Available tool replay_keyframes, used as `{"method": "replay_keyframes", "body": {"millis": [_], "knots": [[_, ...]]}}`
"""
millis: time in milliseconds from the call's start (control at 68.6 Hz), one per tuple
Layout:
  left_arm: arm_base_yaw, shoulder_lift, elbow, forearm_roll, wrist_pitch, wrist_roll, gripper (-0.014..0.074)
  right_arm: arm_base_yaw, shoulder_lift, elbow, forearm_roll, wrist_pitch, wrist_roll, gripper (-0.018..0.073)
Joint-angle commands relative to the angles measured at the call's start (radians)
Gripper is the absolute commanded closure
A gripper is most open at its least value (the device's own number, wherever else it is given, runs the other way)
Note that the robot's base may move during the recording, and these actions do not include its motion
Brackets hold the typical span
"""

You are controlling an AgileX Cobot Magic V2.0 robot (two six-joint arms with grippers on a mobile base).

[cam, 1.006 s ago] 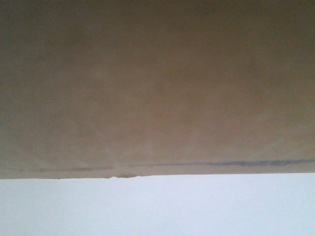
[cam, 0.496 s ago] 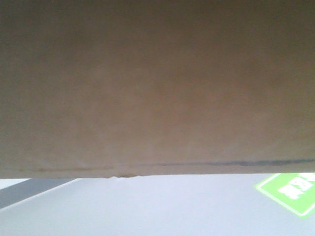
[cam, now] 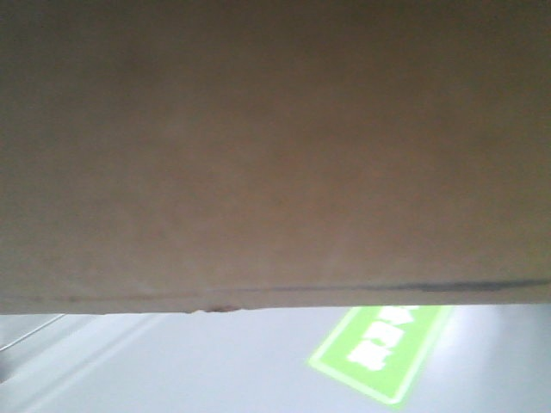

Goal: Grab box from left shelf to table start
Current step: 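Carry the box with both grippers as the base drives to the table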

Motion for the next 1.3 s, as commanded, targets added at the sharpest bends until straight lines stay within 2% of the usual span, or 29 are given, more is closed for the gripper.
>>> {"method": "replay_keyframes", "body": {"millis": [0, 1283], "knots": [[-0.008, 0.014, -0.037, -0.055, -0.142, -0.025, 0.0696, -0.003, 0.021, -0.029, -0.045, -0.124, -0.012, 0.0502], [-0.010, 0.014, -0.037, -0.055, -0.142, -0.025, 0.0696, -0.003, 0.021, -0.029, -0.045, -0.123, -0.012, 0.0502]]}}
